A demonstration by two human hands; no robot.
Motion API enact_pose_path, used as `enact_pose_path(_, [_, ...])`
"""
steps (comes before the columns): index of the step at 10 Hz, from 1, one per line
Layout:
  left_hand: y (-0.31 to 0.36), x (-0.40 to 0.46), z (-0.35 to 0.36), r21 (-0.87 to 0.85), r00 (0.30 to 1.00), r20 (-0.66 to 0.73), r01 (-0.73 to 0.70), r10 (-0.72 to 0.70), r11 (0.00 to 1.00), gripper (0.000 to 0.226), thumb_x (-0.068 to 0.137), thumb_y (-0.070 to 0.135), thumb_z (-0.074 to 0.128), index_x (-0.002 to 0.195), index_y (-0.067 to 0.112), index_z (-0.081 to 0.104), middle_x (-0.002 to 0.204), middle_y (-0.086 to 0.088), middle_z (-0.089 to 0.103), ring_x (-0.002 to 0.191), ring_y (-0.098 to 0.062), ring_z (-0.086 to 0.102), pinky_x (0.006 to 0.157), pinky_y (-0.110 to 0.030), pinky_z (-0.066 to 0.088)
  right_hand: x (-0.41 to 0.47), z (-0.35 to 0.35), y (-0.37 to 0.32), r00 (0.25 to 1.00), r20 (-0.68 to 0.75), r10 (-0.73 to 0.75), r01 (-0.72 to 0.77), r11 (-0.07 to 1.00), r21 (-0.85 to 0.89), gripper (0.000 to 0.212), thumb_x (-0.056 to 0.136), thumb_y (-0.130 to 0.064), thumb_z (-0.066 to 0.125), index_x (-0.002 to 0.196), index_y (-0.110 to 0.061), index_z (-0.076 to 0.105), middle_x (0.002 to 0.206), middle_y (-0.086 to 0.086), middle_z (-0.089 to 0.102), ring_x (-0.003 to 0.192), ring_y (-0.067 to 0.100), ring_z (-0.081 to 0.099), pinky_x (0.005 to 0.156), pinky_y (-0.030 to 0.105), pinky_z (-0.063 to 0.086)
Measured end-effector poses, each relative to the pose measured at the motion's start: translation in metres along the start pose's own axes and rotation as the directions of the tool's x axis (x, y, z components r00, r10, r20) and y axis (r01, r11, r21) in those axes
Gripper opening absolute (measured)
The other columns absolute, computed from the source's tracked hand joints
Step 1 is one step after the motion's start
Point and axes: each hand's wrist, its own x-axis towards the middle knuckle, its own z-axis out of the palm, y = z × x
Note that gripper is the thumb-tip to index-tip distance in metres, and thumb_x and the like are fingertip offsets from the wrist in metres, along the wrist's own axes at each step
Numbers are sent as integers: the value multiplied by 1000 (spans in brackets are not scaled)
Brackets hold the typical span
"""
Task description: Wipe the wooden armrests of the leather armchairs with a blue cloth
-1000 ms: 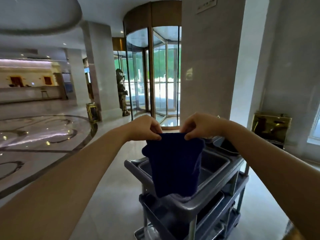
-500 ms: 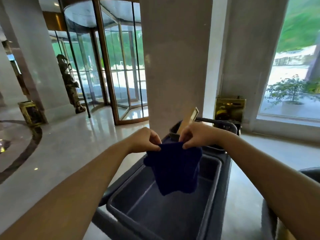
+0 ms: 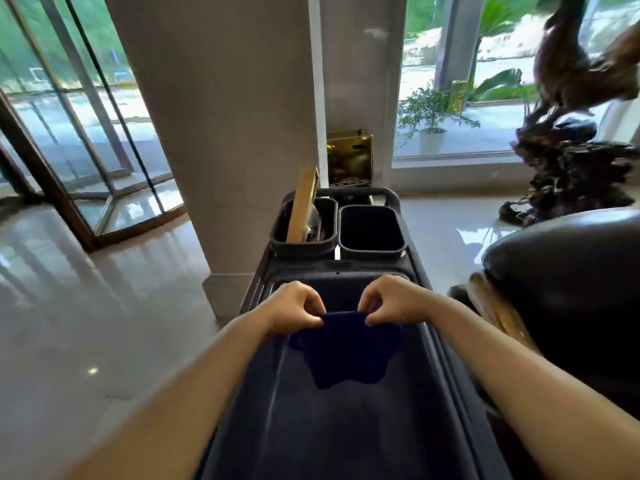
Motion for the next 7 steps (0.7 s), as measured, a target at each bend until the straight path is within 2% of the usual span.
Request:
enact_pose_path(1, [-28, 22, 25, 6, 997, 75, 9, -9, 1000, 11, 71, 12, 69, 81, 16, 72, 74, 4, 68, 64, 0, 59, 61, -13, 47, 13, 33, 22, 995, 15, 98, -98, 994, 38, 19, 70, -12, 72, 89, -14, 71, 85, 5, 72, 73, 8, 61, 65, 14, 45])
enact_pose_path(2, [-55, 41, 58, 1, 989, 143, 28, -28, 1000, 12, 71, 12, 68, 83, 15, 72, 79, 1, 70, 70, -4, 62, 67, -18, 52, 29, 68, 48, 984, 70, 166, -170, 983, 71, 20, 70, -11, 73, 90, -11, 71, 88, 8, 72, 73, 8, 60, 66, 15, 45])
enact_pose_path(3, [-82, 57, 89, -6, 980, 188, 71, -68, 997, 15, 72, 14, 70, 86, 12, 72, 87, -4, 72, 81, -12, 65, 77, -27, 54, 45, 99, 76, 974, 99, 205, -214, 973, 83, 20, 70, -11, 73, 89, -9, 71, 87, 8, 73, 70, 7, 58, 54, 3, 37])
enact_pose_path(4, [-104, 71, 115, -22, 968, 223, 124, -116, 992, 15, 73, 14, 70, 88, 13, 71, 89, -5, 72, 80, -11, 65, 76, -26, 53, 62, 126, 100, 959, 139, 247, -262, 961, 94, 19, 70, -12, 75, 89, -9, 70, 84, 5, 71, 71, 7, 58, 52, 7, 38])
enact_pose_path(5, [-113, 77, 128, -44, 962, 228, 166, -152, 985, 11, 74, 14, 70, 85, 16, 70, 87, -3, 71, 79, -11, 64, 73, -27, 55, 69, 142, 113, 949, 155, 275, -293, 950, 111, 18, 70, -14, 75, 87, -13, 70, 86, 4, 72, 74, 8, 60, 64, 17, 43])
enact_pose_path(6, [-122, 83, 139, -81, 955, 226, 217, -194, 973, 8, 74, 15, 71, 79, 21, 69, 81, 0, 68, 77, -12, 64, 65, -30, 57, 76, 153, 125, 946, 161, 282, -305, 942, 142, 16, 67, -14, 76, 77, -23, 67, 78, -3, 68, 72, 8, 61, 64, 18, 47])
enact_pose_path(7, [-124, 87, 141, -98, 947, 235, 246, -218, 964, 9, 73, 15, 72, 81, 19, 69, 82, 0, 69, 78, -14, 65, 64, -29, 57, 81, 151, 128, 940, 164, 298, -322, 935, 150, 18, 66, -13, 75, 75, -25, 66, 74, -7, 65, 67, 4, 59, 57, 10, 43])
